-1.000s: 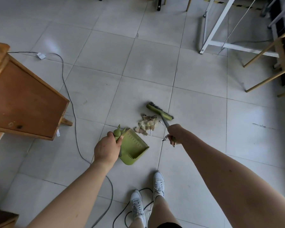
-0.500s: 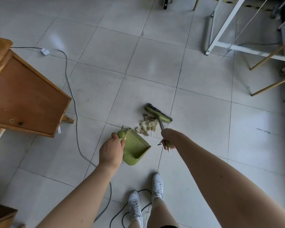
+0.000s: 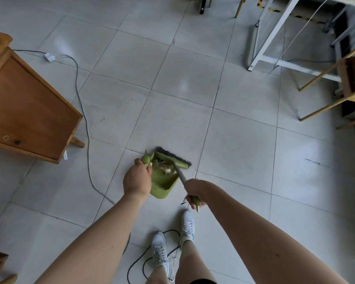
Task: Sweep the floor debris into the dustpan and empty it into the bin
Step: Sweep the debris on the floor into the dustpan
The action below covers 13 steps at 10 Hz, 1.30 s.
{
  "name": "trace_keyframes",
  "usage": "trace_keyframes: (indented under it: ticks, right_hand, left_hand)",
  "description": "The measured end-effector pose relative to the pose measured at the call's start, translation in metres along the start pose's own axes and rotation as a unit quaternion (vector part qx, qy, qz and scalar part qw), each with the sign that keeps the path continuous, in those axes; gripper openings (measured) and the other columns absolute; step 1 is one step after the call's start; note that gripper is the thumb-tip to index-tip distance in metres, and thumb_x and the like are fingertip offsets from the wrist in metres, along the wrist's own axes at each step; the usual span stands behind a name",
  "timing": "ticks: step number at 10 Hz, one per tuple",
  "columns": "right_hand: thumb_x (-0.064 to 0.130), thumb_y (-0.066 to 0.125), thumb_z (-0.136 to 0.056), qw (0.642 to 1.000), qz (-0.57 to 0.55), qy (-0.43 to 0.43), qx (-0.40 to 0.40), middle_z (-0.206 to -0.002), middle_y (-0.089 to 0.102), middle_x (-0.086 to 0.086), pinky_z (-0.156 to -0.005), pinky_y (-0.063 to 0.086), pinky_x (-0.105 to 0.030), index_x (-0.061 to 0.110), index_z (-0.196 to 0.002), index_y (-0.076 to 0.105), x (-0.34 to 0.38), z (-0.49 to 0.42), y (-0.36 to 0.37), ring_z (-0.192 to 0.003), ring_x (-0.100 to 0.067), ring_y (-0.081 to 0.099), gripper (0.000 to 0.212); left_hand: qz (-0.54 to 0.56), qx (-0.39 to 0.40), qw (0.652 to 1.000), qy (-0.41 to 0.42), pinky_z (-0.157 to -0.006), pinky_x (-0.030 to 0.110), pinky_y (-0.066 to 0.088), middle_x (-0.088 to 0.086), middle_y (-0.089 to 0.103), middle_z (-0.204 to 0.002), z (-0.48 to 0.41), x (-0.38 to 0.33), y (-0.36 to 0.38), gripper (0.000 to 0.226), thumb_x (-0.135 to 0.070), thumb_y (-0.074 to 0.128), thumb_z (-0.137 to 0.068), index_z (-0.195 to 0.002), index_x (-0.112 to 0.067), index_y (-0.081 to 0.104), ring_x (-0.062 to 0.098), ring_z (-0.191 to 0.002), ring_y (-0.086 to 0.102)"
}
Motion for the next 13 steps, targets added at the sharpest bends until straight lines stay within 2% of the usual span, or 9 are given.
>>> trace_keyframes:
  ticks: [1,3,6,8,9,10,11,12,13]
  right_hand:
    - [0.006,0.022,-0.093,0.996,0.077,-0.034,0.012,-0.027,0.04,-0.008,-0.043,0.031,-0.018,0.001,-0.067,0.042,0.008,0.017,-0.011,-0.02,-0.015,0.037,0.033]
    - [0.002,0.026,-0.094,0.997,-0.017,-0.073,-0.014,-0.034,0.039,-0.008,-0.031,0.035,-0.013,0.003,-0.068,0.046,0.022,0.06,-0.053,-0.021,-0.015,0.037,0.032]
    - [0.003,0.026,-0.096,0.987,-0.108,-0.106,-0.06,-0.031,0.038,-0.006,-0.033,0.031,-0.01,0.006,-0.072,0.041,-0.005,0.055,-0.047,-0.02,-0.015,0.033,0.028]
    - [0.007,0.025,-0.098,0.986,0.034,-0.086,-0.137,-0.034,0.041,-0.009,-0.038,0.031,-0.018,0.0,-0.072,0.046,-0.017,0.025,-0.012,-0.023,-0.016,0.036,0.034]
    - [0.004,0.034,-0.096,0.981,0.079,-0.118,-0.131,-0.058,0.047,-0.011,-0.03,0.036,-0.017,0.008,-0.068,0.042,-0.018,0.009,0.007,-0.029,-0.019,0.047,0.03]
    - [0.003,0.042,-0.092,0.974,0.124,-0.134,-0.133,-0.062,0.047,-0.008,-0.034,0.039,-0.021,0.013,-0.07,0.042,-0.025,-0.001,0.022,-0.043,-0.021,0.047,0.023]
    - [-0.001,0.038,-0.091,0.964,0.225,-0.075,-0.115,-0.041,0.047,-0.006,-0.041,0.034,-0.02,0.007,-0.077,0.044,-0.043,-0.006,0.027,-0.038,-0.017,0.041,0.018]
    - [0.003,0.032,-0.093,0.957,0.268,-0.076,-0.082,-0.055,0.053,-0.017,-0.041,0.037,-0.022,0.007,-0.068,0.041,-0.052,0.003,0.026,-0.044,-0.023,0.048,0.027]
    - [0.006,0.027,-0.093,0.965,0.248,-0.053,-0.071,-0.04,0.041,-0.009,-0.042,0.03,-0.02,0.008,-0.068,0.04,-0.061,0.021,0.008,-0.035,-0.018,0.039,0.028]
  left_hand:
    - [0.012,-0.002,1.0,-0.006,-0.065,0.038,0.043,0.022,0.067,-0.096,0.007,0.004,0.002,0.036,-0.034,0.038,-0.101,-0.102,0.001,0.048,0.04,-0.089,0.063]
    - [0.032,0.008,0.999,-0.015,-0.067,0.036,0.044,0.021,0.066,-0.099,0.026,0.007,0.001,0.036,-0.034,0.037,-0.101,-0.105,0.0,0.048,0.038,-0.092,0.063]
    - [0.011,0.007,1.0,0.013,-0.064,0.037,0.043,0.02,0.067,-0.096,0.056,0.036,-0.014,0.038,-0.036,0.037,-0.101,-0.103,0.0,0.048,0.039,-0.088,0.064]
    - [-0.029,-0.008,0.999,0.023,-0.059,0.034,0.04,0.017,0.067,-0.092,0.084,0.073,-0.028,0.037,-0.038,0.037,-0.101,-0.101,-0.003,0.049,0.036,-0.084,0.065]
    - [-0.04,-0.001,0.999,0.012,-0.059,0.034,0.041,0.016,0.068,-0.091,0.09,0.083,-0.021,0.036,-0.038,0.038,-0.1,-0.1,-0.004,0.049,0.033,-0.082,0.066]
    - [-0.047,-0.005,0.999,0.006,-0.059,0.035,0.042,0.016,0.068,-0.09,0.088,0.087,-0.014,0.036,-0.039,0.038,-0.1,-0.1,-0.004,0.049,0.034,-0.082,0.066]
    - [-0.041,-0.012,0.999,-0.013,-0.061,0.035,0.04,0.019,0.067,-0.092,0.085,0.087,-0.015,0.038,-0.038,0.038,-0.101,-0.102,-0.002,0.05,0.037,-0.085,0.064]
    - [-0.02,-0.014,0.999,-0.026,-0.062,0.037,0.041,0.02,0.067,-0.093,0.086,0.082,-0.012,0.038,-0.037,0.038,-0.101,-0.102,-0.001,0.05,0.039,-0.086,0.064]
    - [-0.004,-0.017,0.999,-0.04,-0.061,0.035,0.042,0.019,0.067,-0.092,0.091,0.075,-0.004,0.037,-0.036,0.038,-0.101,-0.101,-0.001,0.05,0.037,-0.084,0.064]
Point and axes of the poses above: each hand's wrist, its own z-axis away from the middle knuckle, its own y-axis out of the palm, x = y × z, the point moved 2 cm from there along -z, towards the middle knuckle
